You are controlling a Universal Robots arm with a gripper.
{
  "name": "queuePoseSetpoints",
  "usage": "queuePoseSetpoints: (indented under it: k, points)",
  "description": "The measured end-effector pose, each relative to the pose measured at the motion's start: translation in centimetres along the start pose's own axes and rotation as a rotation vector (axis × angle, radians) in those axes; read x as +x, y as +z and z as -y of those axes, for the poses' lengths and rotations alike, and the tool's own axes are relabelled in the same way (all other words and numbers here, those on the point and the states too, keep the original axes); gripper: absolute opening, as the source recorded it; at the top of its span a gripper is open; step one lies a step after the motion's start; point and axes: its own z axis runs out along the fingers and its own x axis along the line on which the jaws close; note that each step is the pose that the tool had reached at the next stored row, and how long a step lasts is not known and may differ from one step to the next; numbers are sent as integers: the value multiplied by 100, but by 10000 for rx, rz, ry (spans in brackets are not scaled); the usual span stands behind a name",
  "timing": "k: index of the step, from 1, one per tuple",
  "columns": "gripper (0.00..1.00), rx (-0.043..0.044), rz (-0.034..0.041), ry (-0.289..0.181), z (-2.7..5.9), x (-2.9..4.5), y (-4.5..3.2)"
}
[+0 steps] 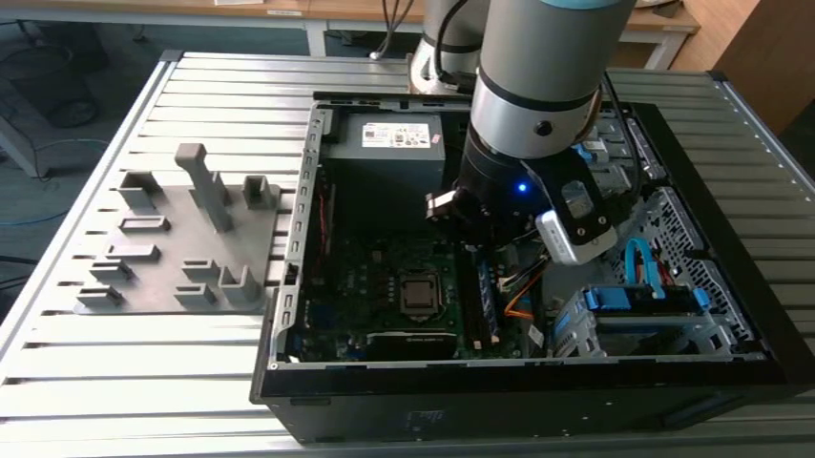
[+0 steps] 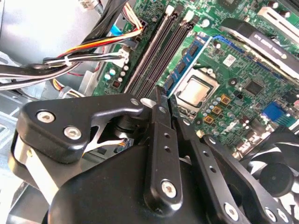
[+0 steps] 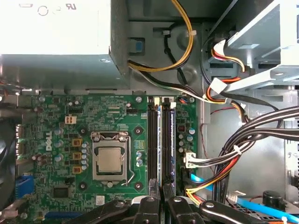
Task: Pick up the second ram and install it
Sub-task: 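Insert the second ram into the second slot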
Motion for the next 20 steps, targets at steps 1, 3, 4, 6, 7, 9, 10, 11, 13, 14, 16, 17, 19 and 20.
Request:
queuePoseSetpoints:
  k: [1, 3, 4, 6, 7, 9, 10, 11, 13, 14, 16, 17, 19, 20]
  points:
    - [14, 0, 0, -1, 0, 0, 0]
    - [14, 0, 0, -2, 0, 0, 0]
    - [14, -5, 1, -2, 0, 0, 8]
    - [14, -2, -2, -21, 1, 1, 40]
    - [14, -2, -4, -44, 2, 2, 58]
    - [14, -4, -6, -90, 3, 3, 94]
    - [14, -5, -6, -118, 3, 3, 112]
    - [14, -4, -8, -153, 4, 4, 130]
    - [14, -7, -10, -240, 5, 5, 185]
    - [14, -7, -10, -251, 6, 6, 203]
    - [14, -9, -10, -255, 7, 7, 240]
    - [14, -8, -11, -256, 8, 9, 276]
    - [14, -8, -11, -255, 9, 10, 313]
    - [14, -8, -10, -255, 9, 11, 331]
